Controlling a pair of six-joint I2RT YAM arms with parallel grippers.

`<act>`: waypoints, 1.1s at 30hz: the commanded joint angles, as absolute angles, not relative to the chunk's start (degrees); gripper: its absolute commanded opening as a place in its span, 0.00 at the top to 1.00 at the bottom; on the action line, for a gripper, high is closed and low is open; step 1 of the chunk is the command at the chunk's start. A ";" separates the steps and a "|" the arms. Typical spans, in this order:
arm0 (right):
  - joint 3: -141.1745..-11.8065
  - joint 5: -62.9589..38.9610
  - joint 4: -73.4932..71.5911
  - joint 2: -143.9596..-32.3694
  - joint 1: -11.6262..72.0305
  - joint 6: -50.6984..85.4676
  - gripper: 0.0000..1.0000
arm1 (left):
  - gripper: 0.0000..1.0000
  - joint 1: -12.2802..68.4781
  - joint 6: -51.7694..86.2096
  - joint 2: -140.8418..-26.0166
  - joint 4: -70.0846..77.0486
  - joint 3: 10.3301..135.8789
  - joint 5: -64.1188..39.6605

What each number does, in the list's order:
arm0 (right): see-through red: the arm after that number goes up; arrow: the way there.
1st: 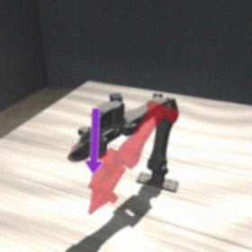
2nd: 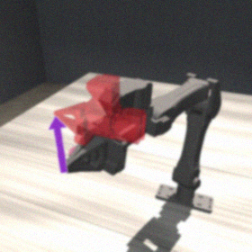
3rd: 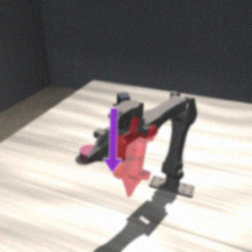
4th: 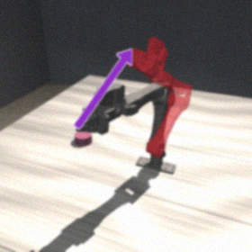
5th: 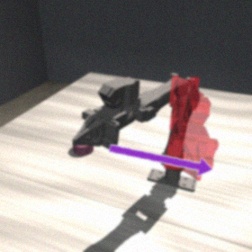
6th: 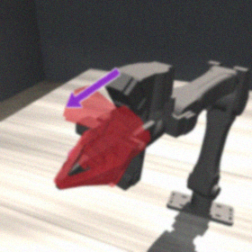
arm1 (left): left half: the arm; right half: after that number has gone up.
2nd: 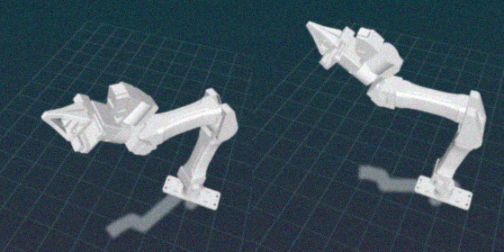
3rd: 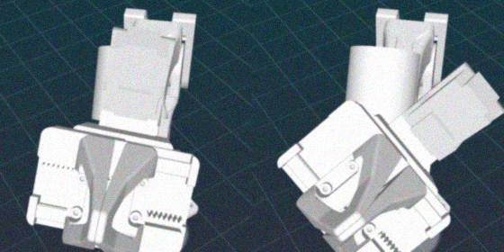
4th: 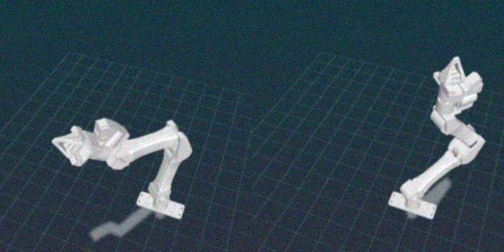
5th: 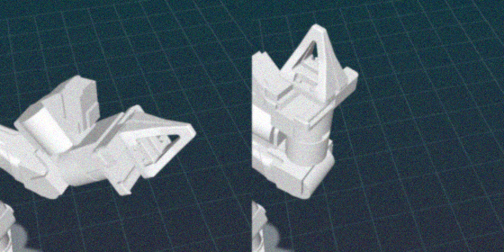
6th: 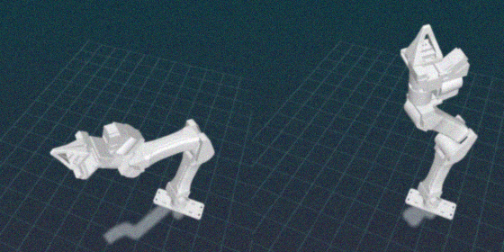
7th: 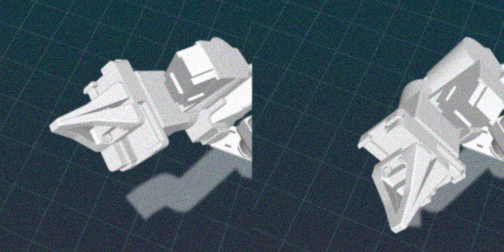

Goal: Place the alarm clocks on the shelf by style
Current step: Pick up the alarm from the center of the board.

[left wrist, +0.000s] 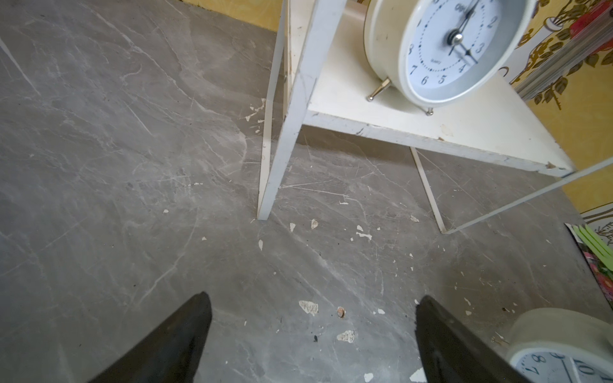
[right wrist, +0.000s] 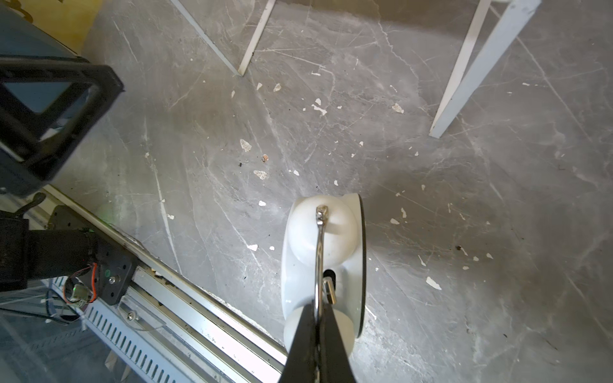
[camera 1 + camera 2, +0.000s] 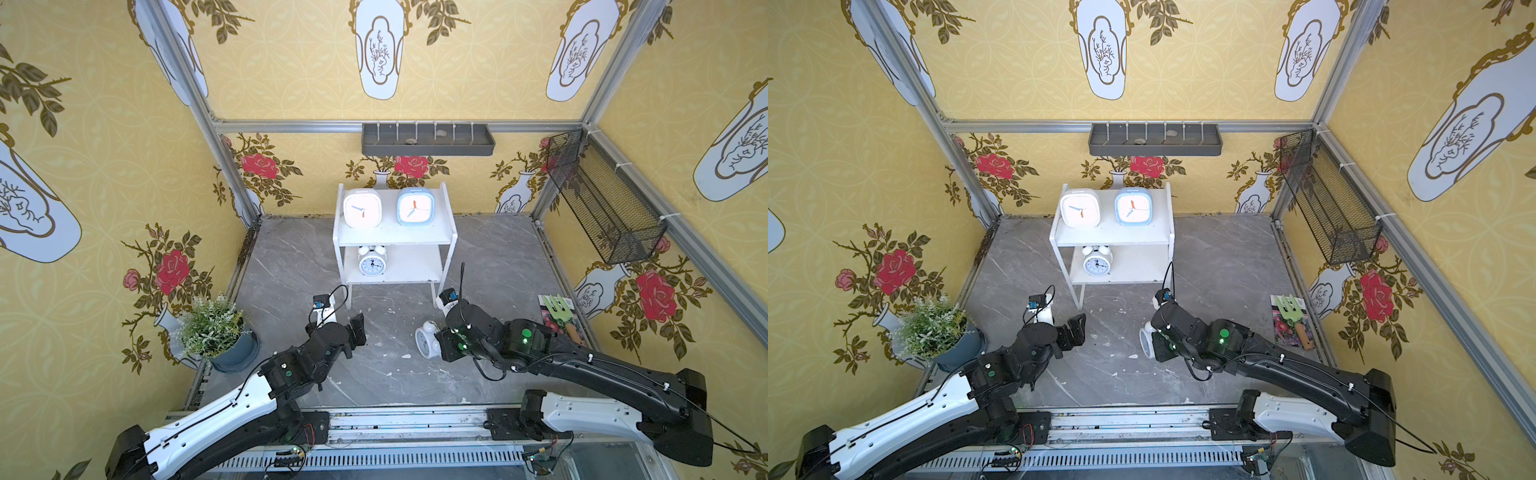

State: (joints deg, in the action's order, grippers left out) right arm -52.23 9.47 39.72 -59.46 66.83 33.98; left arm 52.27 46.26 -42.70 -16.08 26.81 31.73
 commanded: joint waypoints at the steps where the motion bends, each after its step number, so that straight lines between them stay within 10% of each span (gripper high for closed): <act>1: -52.89 8.93 33.86 -58.93 66.69 32.27 1.00 | 0.01 50.63 47.06 -45.69 -18.35 29.36 27.24; 33: -60.14 -16.87 30.47 -60.11 61.03 21.05 1.00 | 0.00 50.54 25.57 -37.12 -8.07 32.78 -8.37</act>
State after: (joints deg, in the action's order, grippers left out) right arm -59.13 -17.26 31.81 -59.94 61.17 22.26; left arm 50.59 27.40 -36.53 -7.94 31.40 -7.05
